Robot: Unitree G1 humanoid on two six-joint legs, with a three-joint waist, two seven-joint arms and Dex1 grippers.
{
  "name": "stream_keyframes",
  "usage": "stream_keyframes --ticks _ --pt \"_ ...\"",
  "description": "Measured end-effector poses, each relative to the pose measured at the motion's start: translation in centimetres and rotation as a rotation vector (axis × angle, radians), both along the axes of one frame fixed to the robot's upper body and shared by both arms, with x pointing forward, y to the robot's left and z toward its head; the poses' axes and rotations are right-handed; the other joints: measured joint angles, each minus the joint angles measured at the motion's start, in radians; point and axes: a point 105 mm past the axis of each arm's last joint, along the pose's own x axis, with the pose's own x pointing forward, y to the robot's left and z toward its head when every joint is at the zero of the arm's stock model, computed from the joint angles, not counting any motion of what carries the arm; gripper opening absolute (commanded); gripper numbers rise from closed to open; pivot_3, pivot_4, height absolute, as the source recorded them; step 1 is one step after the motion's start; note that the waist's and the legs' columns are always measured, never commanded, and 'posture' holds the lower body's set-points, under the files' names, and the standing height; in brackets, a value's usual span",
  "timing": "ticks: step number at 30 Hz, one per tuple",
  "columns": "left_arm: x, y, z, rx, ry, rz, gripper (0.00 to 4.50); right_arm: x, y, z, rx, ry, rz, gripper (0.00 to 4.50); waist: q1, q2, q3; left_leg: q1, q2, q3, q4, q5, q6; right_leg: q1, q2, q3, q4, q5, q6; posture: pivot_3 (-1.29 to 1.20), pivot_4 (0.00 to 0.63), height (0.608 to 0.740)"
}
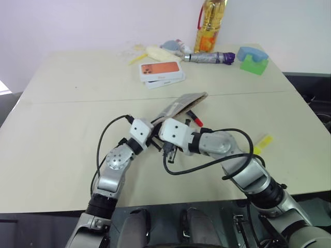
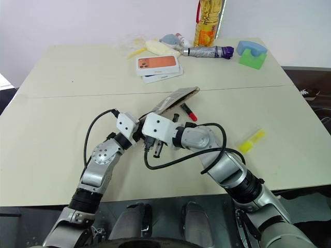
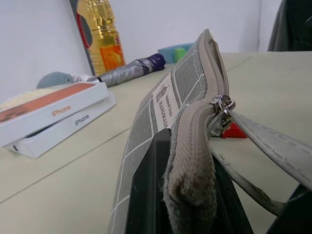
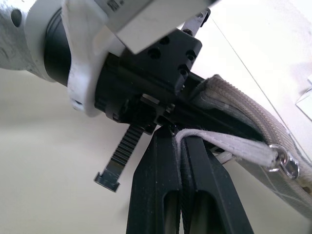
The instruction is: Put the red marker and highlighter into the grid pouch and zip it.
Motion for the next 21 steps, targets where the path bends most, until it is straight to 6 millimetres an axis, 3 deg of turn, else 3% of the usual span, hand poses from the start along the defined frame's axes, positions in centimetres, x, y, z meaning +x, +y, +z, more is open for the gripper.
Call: stream_keyframes --ticks 3,10,16,21 --pt "0.1 0.0 0.2 -0.011 -0.006 0.014 0.00 -0.1 0.1 0.1 -0.002 -0.004 0.013 0.91 0.000 0.000 0.000 0.000 0.000 0.000 0.000 0.000 0.000 0.000 0.000 0.000 0.000 0.000 0.000 0.00 0.150 0.740" --pt "0.4 0.6 0.7 -0.003 -0.024 0.025 0.00 0.1 -1.1 0.6 0.041 -0.003 -0.009 4.44 0.003 0.000 0.000 0.000 0.000 0.000 0.000 0.000 0.000 0.000 0.000 0.000 0.000 0.000 0.000 0.00 0.150 0.740" --pt "0.8 2.0 1.0 0.063 -0.056 0.030 0.00 0.6 -5.3 4.8 0.257 -0.009 -0.129 4.44 0.004 0.000 0.000 0.000 0.001 0.000 0.000 0.000 0.000 0.001 0.000 -0.001 0.000 0.000 0.000 0.00 0.150 0.740" --pt "1.2 4.0 1.4 0.121 -0.099 0.053 0.00 2.3 -8.5 3.6 0.351 0.102 -0.353 4.44 -0.003 0.000 0.000 0.001 0.001 0.000 -0.001 0.000 0.000 0.001 0.000 0.000 0.000 0.000 0.000 0.00 0.150 0.740"
